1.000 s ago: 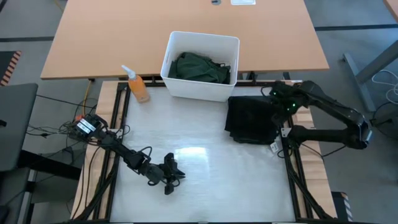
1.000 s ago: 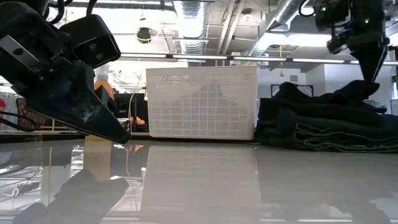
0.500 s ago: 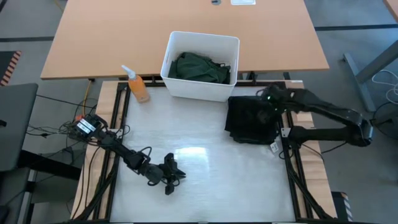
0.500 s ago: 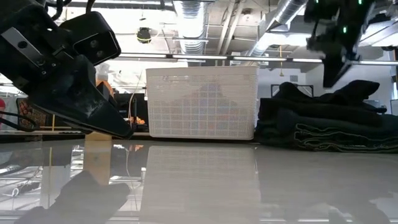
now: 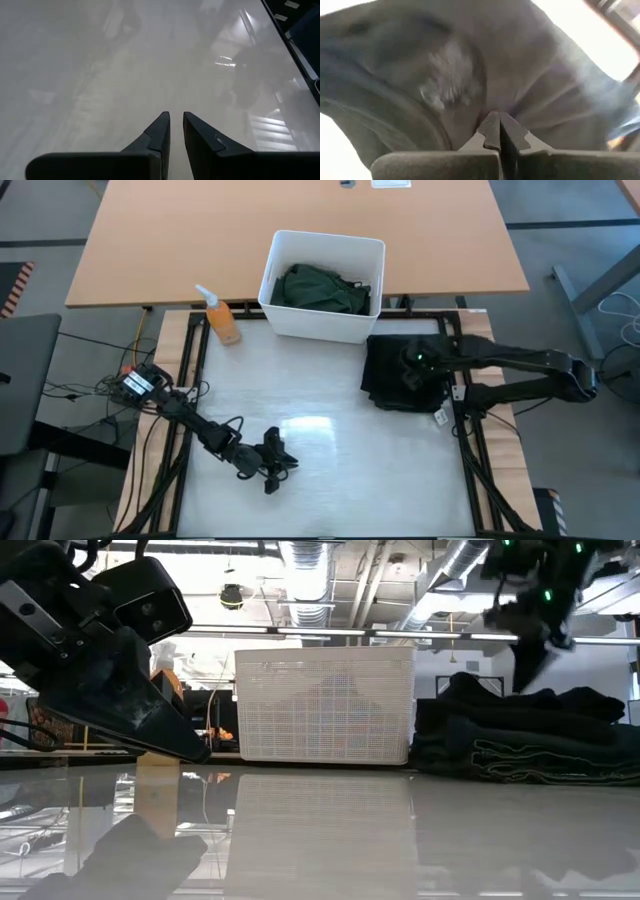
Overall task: Fold laundry
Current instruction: Stack the folded black t-shirt on the dark blue jeans, then remove the green polo shirt from the white bin
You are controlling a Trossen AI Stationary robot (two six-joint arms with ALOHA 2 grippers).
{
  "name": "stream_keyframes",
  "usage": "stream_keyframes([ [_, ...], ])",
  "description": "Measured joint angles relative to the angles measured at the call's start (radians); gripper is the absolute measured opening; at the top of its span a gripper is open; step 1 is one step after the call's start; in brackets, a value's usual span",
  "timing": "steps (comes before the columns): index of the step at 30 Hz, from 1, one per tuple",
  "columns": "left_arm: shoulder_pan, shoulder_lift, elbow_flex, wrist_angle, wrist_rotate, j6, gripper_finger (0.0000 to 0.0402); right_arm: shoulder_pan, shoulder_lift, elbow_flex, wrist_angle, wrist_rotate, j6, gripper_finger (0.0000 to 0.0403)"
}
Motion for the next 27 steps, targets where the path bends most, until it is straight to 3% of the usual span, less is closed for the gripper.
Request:
stream_keyframes([
  [7, 0.004, 0.0, 0.0, 0.03, -0.064, -0.003, 0.0042, -0.04, 0.002, 0.287, -0.024, 0.014, -0.151, 0.0036],
  [14, 0.005, 0.007, 0.0, 0.036, -0.238, 0.002, 0.0042, -0.095, 0.057, 0.45, 0.338, -0.026, -0.378, 0.0044],
  [18, 0.008, 0.007, 0.0, 0.04, -0.193, 0.013, 0.0042, -0.143, 0.193, 0.511, 0.528, -0.103, -0.46, 0.0056],
  [21, 0.004, 0.007, 0.0, 0.041, -0.163, 0.013, 0.0042, -0.199, 0.348, 0.601, 0.577, -0.206, -0.477, 0.0076],
  [27, -0.006, 0.007, 0.0, 0.041, -0.133, 0.013, 0.0042, -0.316, 0.665, 0.949, 0.414, -0.351, -0.452, 0.0148],
])
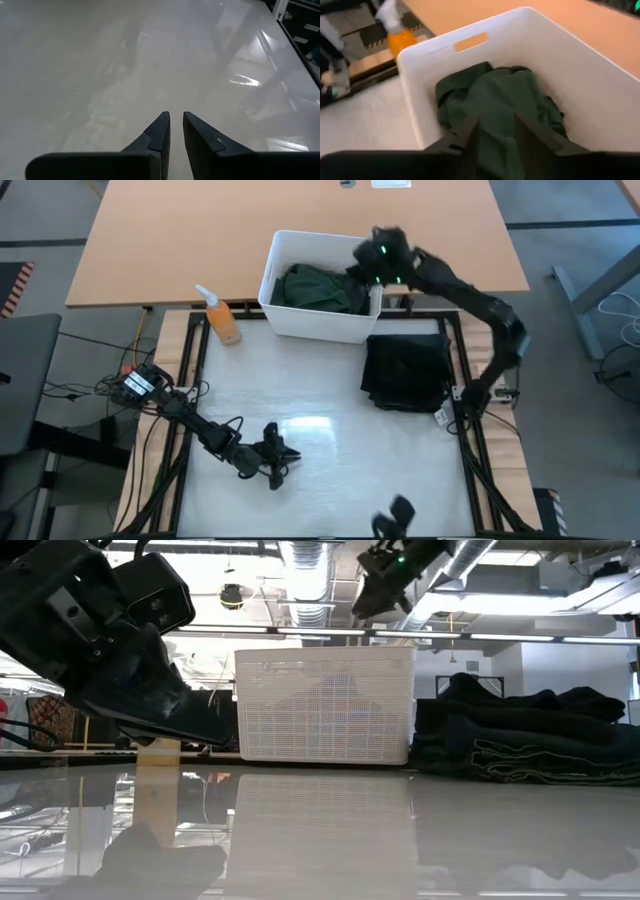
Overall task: Fold laundry
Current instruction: Remove the green polo shirt from the white bin
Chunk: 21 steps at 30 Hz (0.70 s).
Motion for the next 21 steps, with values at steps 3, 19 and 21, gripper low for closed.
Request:
stream_keyframes([
  [3, -0.005, 0.0, 0.0, -0.001, 0.002, 0.014, 0.0042, -0.041, 0.146, 0.199, -0.166, -0.034, 0.081, 0.0199],
  [19, 0.014, 0.0, 0.0, -0.025, 0.017, 0.089, 0.0042, -0.071, 0.656, 0.588, -0.549, -0.109, 0.123, 0.0315],
  [21, 0.02, 0.0, 0.0, -0.025, 0.022, 0.089, 0.0042, -0.072, 0.683, 0.588, -0.578, -0.109, 0.101, 0.0304],
])
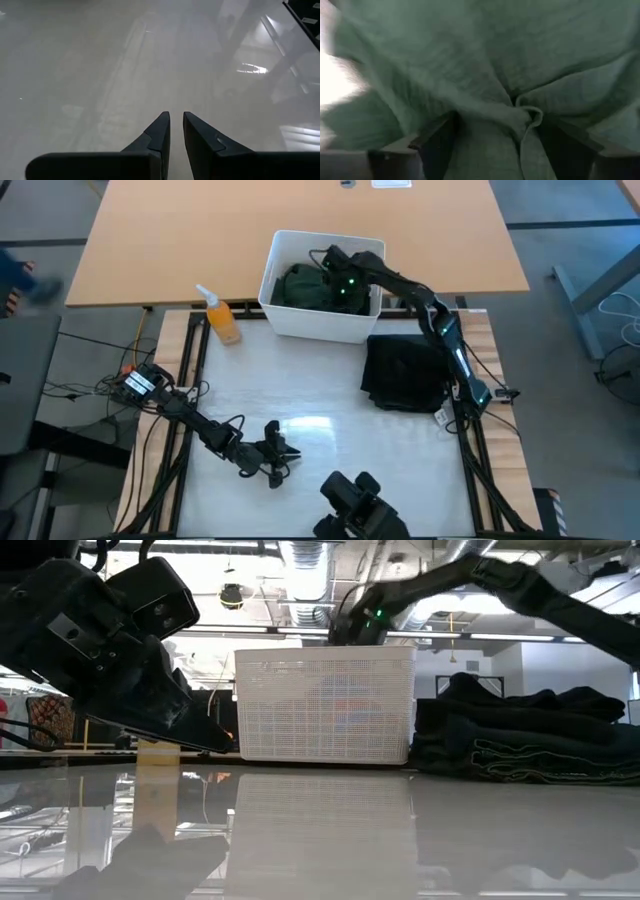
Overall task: Fold laundry
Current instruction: Remove the green polo shirt from the white bin
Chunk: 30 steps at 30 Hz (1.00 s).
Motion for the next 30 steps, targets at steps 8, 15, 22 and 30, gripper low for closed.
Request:
stream_keyframes([
  [8, 0.024, 0.0, 0.0, -0.003, 0.005, 0.0, 0.0042, 0.003, -0.029, -0.003, 0.087, 0.005, -0.077, 0.0062],
  [15, 0.038, 0.0, 0.0, -0.002, 0.035, 0.04, 0.0042, 0.0, -0.23, -0.003, 0.242, -0.098, -0.048, 0.0025],
  [22, 0.074, 0.0, 0.0, 0.003, 0.084, 0.087, 0.0042, 0.013, -0.54, -0.001, 0.441, -0.264, -0.035, 0.0023],
  [30, 0.122, 0.0, 0.0, 0.013, 0.12, 0.087, 0.0042, 0.128, -0.862, 0.0, 0.619, -0.492, -0.014, 0.0023],
])
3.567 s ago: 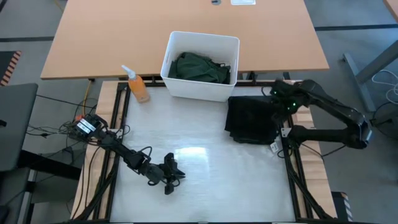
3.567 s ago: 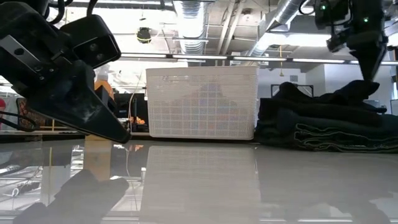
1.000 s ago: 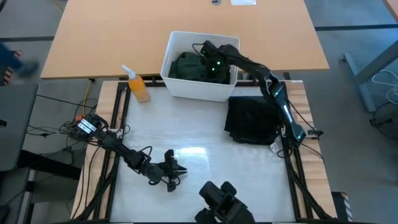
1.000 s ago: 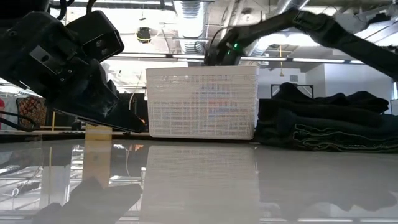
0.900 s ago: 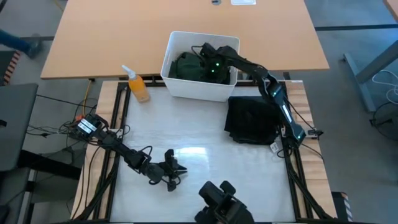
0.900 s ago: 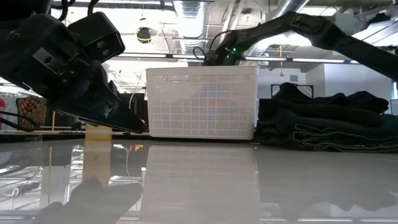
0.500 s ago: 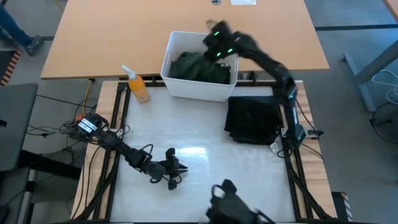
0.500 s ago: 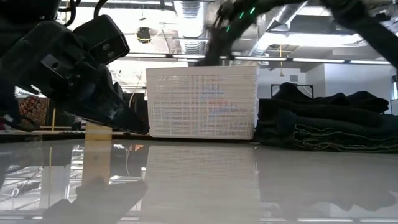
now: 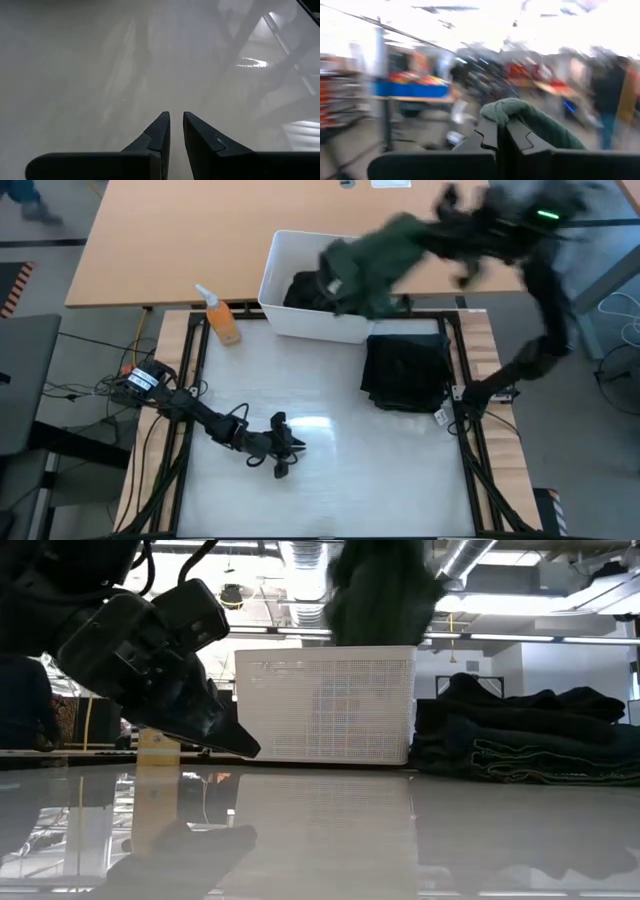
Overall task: Fold laundry
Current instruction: Remove the green polo shirt from the white bin
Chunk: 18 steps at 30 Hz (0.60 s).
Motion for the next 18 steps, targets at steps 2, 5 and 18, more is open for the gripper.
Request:
stream_keyframes([
  [2, 0.007, 0.0, 0.0, 0.009, 0.0, 0.002, 0.0042, 0.06, -0.067, 0.0, -0.002, -0.025, 0.0, 0.0023],
  [5, 0.014, 0.0, 0.0, 0.038, -0.004, 0.009, 0.0042, 0.16, -0.14, 0.0, -0.065, -0.038, -0.004, 0.0025],
  [18, -0.069, -0.001, 0.046, 0.298, 0.01, 0.029, 0.0042, 0.513, -0.213, -0.154, -0.742, 0.18, -0.211, 0.0028],
])
